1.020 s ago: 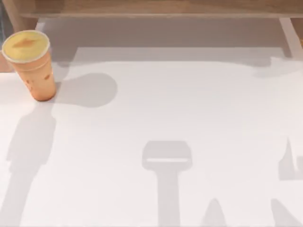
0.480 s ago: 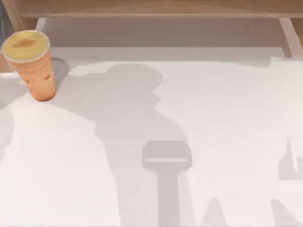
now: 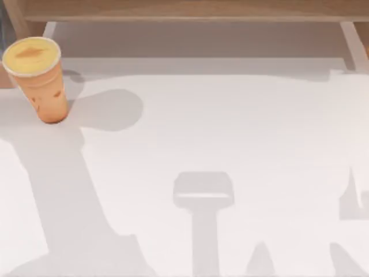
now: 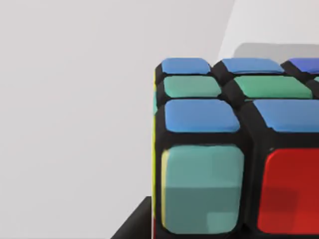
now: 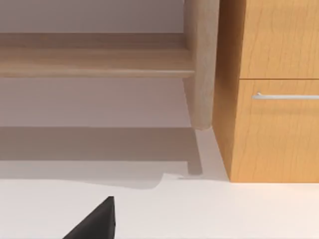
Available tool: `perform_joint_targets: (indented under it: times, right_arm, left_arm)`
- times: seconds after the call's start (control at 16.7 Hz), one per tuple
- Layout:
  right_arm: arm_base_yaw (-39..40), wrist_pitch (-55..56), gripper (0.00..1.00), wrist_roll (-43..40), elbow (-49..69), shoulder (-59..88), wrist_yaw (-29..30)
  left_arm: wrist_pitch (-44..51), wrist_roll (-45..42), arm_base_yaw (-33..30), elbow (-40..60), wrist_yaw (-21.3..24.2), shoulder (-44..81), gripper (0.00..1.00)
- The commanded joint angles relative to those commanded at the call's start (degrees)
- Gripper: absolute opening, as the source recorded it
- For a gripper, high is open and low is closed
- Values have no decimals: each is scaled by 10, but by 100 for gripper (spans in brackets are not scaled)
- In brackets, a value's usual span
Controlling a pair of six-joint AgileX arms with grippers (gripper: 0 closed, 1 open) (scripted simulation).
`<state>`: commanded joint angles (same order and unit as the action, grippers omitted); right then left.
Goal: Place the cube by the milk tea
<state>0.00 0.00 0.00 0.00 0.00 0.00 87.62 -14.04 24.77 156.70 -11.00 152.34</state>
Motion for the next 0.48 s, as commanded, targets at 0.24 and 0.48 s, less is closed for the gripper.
perform_joint_targets:
  times: [0.24,0.48]
  right_arm:
    - [0,0,100,0,0,0,0]
    - [0,0,100,0,0,0,0]
  left_arm:
    - [83,-10,-61,52,75,47,0]
    - [102,-12,-109,91,118,58,0]
